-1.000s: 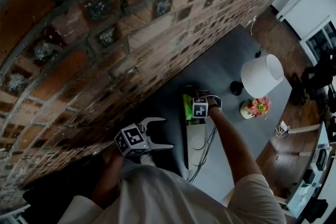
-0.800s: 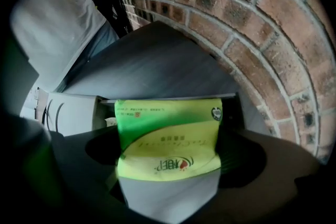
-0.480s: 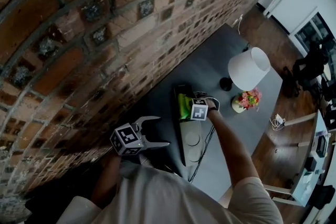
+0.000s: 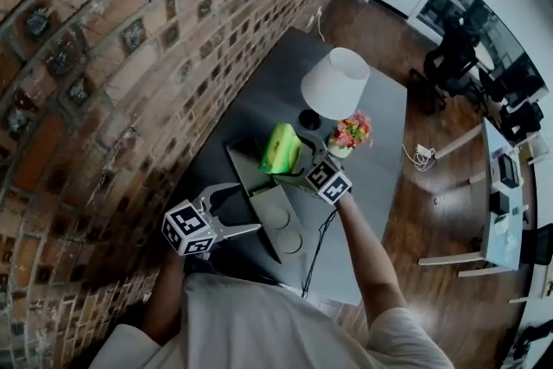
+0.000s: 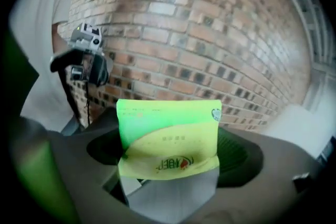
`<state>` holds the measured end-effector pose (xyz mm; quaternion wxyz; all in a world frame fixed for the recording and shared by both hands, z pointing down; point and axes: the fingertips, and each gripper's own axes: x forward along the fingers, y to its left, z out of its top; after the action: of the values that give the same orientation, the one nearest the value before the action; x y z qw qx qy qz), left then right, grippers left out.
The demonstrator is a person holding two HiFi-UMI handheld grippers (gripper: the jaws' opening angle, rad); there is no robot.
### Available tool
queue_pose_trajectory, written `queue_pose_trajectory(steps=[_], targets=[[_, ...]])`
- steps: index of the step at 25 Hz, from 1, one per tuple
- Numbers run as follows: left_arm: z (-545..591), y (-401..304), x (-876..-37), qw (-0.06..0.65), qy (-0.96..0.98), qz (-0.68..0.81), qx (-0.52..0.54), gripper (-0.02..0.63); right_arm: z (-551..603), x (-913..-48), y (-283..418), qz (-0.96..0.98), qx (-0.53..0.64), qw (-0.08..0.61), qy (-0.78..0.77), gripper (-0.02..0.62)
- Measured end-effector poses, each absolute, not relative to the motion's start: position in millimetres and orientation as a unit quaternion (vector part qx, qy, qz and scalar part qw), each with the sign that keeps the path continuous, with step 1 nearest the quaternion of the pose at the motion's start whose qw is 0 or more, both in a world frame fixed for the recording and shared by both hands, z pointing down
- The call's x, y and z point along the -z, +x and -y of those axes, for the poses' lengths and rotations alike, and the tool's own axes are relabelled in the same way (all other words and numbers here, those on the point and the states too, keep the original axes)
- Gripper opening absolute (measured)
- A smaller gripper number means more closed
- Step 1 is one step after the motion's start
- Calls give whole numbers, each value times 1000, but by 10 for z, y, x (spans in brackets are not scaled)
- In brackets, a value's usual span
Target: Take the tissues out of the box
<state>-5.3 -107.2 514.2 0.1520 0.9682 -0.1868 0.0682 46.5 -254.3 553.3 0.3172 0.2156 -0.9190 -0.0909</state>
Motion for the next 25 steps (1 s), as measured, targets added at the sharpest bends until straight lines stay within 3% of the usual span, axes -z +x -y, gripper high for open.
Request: queue_pose_trajectory(steps=[9,18,25], targets=[[1063,687,-4757,98,987,107,-69,408,1979,-4270,1714,899,61,80,426,537],[994,1209,-4329,50,994,95,-31,408,1098,-3494,2598,772,114,-49,623,541],[1184,1260,-4026,23,982,186,29,407,576,-3751,2974,692,94,-56,714,543]])
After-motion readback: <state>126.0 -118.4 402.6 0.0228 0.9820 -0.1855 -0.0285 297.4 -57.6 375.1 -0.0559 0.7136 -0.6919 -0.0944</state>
